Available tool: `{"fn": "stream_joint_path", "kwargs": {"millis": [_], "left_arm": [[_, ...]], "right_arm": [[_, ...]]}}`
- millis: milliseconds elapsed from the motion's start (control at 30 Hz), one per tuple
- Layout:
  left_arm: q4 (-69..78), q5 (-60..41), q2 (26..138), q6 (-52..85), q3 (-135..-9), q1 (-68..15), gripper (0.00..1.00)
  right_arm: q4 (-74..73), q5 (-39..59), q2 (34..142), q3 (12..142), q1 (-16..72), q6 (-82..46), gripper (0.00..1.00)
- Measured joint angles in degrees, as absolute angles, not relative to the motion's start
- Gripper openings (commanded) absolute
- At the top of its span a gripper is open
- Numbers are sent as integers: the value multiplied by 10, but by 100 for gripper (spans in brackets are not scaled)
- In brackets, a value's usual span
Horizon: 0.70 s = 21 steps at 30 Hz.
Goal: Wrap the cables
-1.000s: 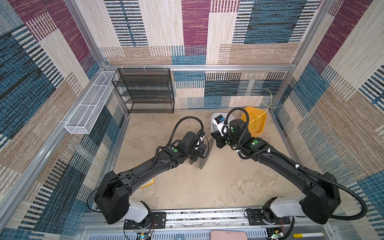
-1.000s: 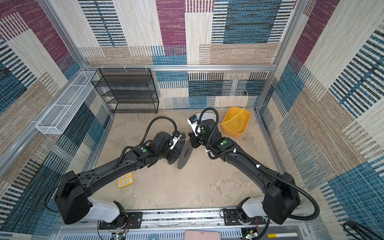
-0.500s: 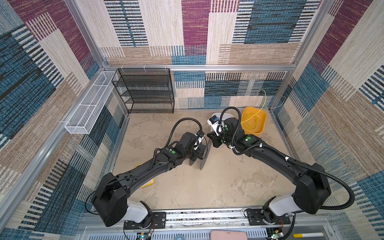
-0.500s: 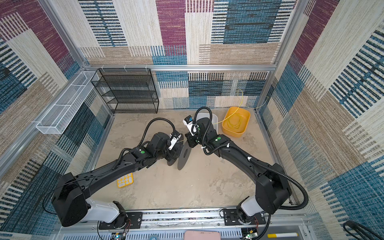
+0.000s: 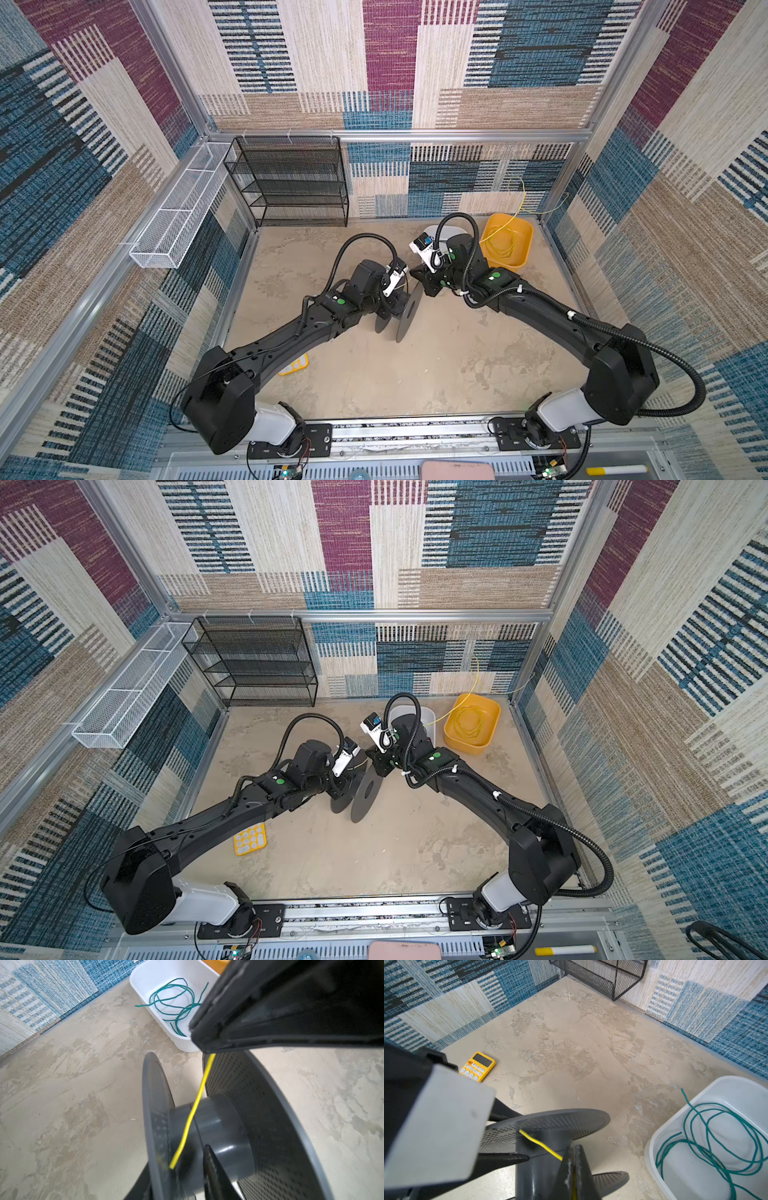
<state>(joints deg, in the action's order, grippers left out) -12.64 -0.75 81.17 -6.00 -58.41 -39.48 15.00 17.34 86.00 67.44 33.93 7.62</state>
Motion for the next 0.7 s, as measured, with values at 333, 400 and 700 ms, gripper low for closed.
{"fn": "stream_joint_path", "kwargs": {"millis": [333, 400, 700], "left_arm": [[-127, -34, 822, -64, -599, -394, 30], [-127, -34, 822, -64, -599, -394, 27], [-118, -23, 832, -63, -599, -393, 7]], "right_arm": [[149, 212, 881, 684, 339, 84, 0], [148, 216, 888, 689, 340, 84, 0], [137, 236, 894, 691, 338, 75, 0]]}}
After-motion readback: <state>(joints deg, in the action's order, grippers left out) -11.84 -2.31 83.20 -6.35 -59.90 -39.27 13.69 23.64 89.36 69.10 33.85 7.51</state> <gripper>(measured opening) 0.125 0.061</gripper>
